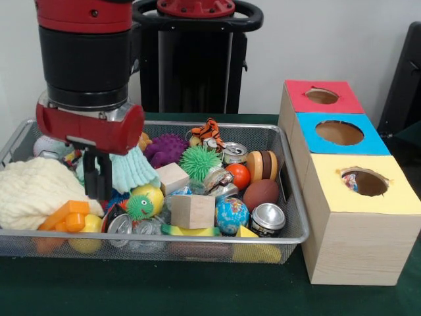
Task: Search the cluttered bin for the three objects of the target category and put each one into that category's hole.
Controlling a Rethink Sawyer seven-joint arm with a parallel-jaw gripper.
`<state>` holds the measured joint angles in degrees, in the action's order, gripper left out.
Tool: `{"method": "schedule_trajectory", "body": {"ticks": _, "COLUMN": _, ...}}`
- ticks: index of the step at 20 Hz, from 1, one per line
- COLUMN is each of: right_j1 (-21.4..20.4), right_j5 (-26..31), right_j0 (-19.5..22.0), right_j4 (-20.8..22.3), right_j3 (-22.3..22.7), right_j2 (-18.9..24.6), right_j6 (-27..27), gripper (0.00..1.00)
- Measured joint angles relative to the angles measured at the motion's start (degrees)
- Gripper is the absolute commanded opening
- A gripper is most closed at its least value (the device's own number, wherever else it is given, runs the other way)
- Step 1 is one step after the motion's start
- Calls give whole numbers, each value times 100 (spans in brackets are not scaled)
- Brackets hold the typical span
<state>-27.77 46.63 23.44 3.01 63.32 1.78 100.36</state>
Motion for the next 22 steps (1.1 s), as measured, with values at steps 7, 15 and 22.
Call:
{"method": "schedule_trajectory", "body": {"ticks": 7, "right_j1": -482, "right_j5": 0, "right_j0": 220, "right_j4": 42, "right_j3": 837, "right_j2": 7, "right_j6": 0, "gripper": 0}}
{"method": "schedule_trajectory", "body": {"ticks": 15, "right_j1": -833, "right_j5": 0, "right_j0": 416, "right_j4": 222, "right_j3": 1347, "right_j2": 5, "right_j6": 0, "gripper": 0}}
{"method": "schedule_trajectory", "body": {"ticks": 22, "right_j1": -889, "right_j5": -1, "right_j0": 423, "right_j4": 304, "right_j3": 1358, "right_j2": 41, "right_j6": 0, "gripper": 0}}
